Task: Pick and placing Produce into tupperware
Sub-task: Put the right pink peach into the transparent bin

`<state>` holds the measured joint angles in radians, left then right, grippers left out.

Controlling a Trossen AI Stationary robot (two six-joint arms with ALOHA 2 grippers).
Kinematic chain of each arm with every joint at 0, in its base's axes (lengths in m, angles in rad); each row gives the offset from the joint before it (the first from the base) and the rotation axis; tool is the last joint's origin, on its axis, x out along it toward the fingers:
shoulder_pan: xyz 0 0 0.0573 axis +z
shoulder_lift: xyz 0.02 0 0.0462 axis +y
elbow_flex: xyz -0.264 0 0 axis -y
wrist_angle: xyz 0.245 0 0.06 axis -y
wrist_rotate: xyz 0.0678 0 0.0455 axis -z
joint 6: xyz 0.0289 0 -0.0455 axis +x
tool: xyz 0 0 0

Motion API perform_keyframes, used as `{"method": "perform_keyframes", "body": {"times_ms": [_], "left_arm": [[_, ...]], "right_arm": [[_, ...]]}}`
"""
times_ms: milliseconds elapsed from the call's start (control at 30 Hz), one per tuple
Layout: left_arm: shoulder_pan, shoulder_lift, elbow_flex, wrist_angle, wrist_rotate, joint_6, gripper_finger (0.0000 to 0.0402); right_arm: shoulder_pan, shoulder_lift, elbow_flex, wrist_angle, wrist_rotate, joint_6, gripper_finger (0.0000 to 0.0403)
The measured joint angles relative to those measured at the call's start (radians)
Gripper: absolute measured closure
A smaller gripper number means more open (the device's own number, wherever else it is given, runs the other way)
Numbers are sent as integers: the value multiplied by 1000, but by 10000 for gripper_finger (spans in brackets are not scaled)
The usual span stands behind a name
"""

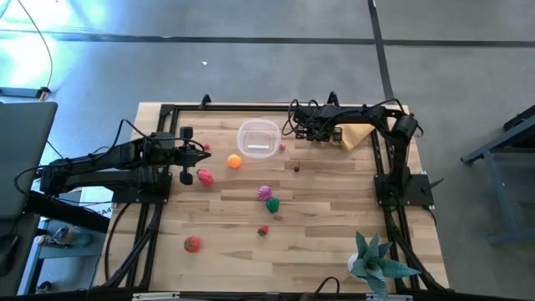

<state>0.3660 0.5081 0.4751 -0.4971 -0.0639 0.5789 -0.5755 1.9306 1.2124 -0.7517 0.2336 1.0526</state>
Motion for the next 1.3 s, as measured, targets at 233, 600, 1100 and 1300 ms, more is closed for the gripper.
{"method": "perform_keyframes", "body": {"times_ms": [233,600,1100,1300], "left_arm": [[0,0,0,0,0,0,396],[0,0,0,0,0,0,396],[0,0,0,0,0,0,396],[0,0,0,0,0,0,396]], "right_arm": [[12,-19,44,-18,2,-68,301],[70,-146,153,-23,-67,-357,301],[174,-165,461,99,-364,-1063,301],[183,-151,475,108,-402,-1211,301]]}}
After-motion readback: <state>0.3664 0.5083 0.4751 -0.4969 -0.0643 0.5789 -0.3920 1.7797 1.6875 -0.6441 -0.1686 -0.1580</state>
